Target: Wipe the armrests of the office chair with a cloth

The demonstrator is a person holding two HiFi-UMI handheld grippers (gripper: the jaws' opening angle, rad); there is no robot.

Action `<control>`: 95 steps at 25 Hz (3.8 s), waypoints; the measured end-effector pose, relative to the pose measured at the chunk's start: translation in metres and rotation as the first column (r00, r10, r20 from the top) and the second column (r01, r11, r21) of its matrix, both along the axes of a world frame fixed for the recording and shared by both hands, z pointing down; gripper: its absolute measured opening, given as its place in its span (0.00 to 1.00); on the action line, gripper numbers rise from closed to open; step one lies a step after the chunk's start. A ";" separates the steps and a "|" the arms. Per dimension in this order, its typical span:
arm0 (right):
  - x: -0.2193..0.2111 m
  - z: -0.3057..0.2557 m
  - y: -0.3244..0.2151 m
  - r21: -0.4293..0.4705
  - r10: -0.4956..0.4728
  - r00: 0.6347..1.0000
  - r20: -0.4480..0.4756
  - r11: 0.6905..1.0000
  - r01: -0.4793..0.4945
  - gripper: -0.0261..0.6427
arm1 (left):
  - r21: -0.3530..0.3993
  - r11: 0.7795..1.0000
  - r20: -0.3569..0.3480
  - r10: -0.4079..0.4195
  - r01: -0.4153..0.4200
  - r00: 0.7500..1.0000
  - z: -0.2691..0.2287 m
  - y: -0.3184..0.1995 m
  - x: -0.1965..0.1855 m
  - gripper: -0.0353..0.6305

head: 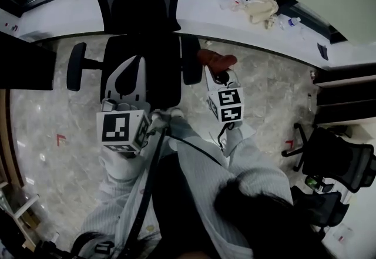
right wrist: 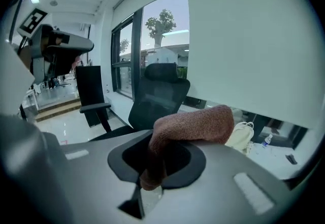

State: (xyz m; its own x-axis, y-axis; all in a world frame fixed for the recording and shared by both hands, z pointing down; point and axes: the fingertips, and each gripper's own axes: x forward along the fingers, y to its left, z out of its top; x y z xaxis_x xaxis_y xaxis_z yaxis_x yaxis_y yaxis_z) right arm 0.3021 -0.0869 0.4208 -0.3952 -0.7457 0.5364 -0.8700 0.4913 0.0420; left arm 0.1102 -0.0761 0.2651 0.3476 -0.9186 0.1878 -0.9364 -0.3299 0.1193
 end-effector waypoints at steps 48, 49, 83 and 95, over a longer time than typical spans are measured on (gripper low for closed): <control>-0.044 0.167 0.032 -0.476 -0.455 0.877 -0.156 0.813 0.337 0.09 | -0.154 0.986 -0.007 -0.068 0.066 0.998 0.092 -0.009 -0.039 0.06; -0.043 0.166 0.040 -0.470 -0.461 0.872 -0.161 0.813 0.343 0.09 | -0.156 0.986 -0.007 -0.064 0.062 0.998 0.092 -0.007 -0.037 0.06; -0.053 0.173 0.017 -0.503 -0.512 0.853 -0.103 0.767 0.399 0.09 | -0.186 0.977 -0.011 -0.109 0.105 0.994 0.108 -0.007 -0.063 0.06; -0.032 0.173 -0.003 -0.491 -0.496 0.857 -0.138 0.786 0.376 0.09 | -0.198 0.977 -0.024 -0.089 0.083 0.996 0.105 -0.003 -0.040 0.06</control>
State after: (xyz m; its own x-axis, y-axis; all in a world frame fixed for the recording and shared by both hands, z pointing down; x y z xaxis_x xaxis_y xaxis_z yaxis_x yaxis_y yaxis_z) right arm 0.2696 -0.0902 0.5935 -0.4302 -0.1914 0.8822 -0.5464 0.8331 -0.0857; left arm 0.0703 -0.0789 0.3706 0.2775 -0.8915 0.3580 -0.9549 -0.2151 0.2046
